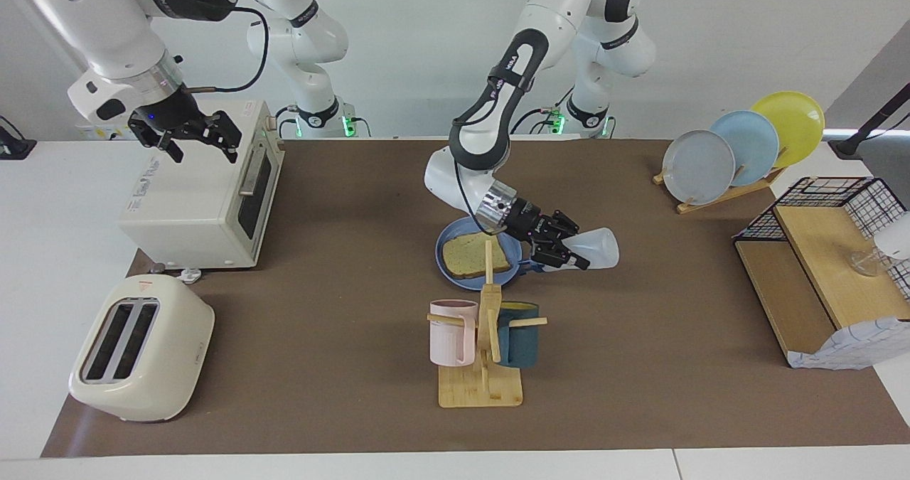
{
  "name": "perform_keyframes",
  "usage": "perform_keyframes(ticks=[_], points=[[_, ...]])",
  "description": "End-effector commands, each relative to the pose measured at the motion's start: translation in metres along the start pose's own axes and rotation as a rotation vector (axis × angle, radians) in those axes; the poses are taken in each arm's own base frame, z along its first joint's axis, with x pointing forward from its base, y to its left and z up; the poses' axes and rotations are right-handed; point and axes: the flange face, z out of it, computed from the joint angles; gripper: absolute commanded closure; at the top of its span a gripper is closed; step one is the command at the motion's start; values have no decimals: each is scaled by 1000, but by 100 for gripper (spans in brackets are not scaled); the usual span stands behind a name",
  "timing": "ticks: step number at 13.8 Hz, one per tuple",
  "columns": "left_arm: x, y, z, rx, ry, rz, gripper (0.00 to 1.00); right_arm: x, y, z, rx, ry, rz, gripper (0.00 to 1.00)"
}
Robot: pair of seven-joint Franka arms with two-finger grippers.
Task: Put bread on plate and add seasoning
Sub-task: 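Tilt the bottle over the bread and shake it with the left gripper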
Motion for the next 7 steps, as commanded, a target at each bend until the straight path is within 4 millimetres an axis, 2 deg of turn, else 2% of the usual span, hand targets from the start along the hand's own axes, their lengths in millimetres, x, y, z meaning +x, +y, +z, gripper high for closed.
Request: perform_keyframes(ticks=[1,4,7], points=[[1,10,-53,27,-12,8,100,-3,1,1,-6,7,-3,0],[-2,25,-100,29,-22,13,100,-3,1,1,-6,7,-3,0],[-4,32,-118,30,-43,20,100,-3,1,1,-6,7,-3,0]])
